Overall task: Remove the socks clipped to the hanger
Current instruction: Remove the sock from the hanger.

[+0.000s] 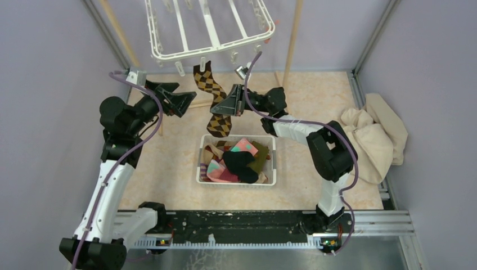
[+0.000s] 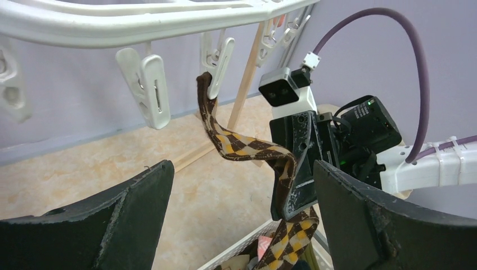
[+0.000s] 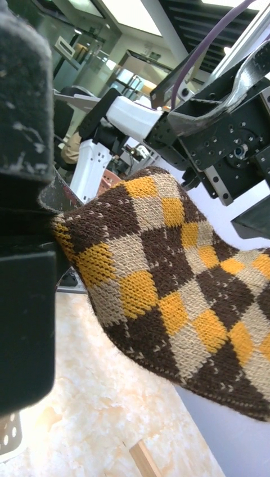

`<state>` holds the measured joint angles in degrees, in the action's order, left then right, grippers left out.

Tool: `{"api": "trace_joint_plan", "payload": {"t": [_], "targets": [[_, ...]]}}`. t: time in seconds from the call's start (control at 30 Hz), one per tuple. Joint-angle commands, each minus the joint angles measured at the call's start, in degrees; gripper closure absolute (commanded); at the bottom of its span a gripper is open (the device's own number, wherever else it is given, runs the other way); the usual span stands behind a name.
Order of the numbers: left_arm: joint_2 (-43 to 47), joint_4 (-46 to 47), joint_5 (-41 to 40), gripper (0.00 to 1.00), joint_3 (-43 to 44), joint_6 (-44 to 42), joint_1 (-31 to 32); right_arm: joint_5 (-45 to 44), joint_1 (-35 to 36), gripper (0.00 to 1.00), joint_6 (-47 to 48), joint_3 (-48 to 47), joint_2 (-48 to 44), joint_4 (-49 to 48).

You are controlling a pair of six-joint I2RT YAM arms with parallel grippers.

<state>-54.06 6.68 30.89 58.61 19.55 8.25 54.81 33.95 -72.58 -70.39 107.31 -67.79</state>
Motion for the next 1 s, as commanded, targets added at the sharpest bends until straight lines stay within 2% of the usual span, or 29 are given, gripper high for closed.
{"api": "trace_joint_plan", "payload": {"t": [0.0,0.63,0.97], "targets": [[1.6,2.1,0.6,0.01,-0.5,-0.3,-0.3,0.7,-0.4,1.0,1.2,1.4,-5.8,-2.9],[3.6,1.9,1.8,0.01,-1.1,1.0,-0.3,1.8,-1.0,1.0,2.7,-0.6,-9.0,1.3],[2.7,1.6,2.1,0.01,-1.6,1.4,-0.3,2.1,-1.0,1.0,10.9,-0.5,-12.1,12.4]]}}
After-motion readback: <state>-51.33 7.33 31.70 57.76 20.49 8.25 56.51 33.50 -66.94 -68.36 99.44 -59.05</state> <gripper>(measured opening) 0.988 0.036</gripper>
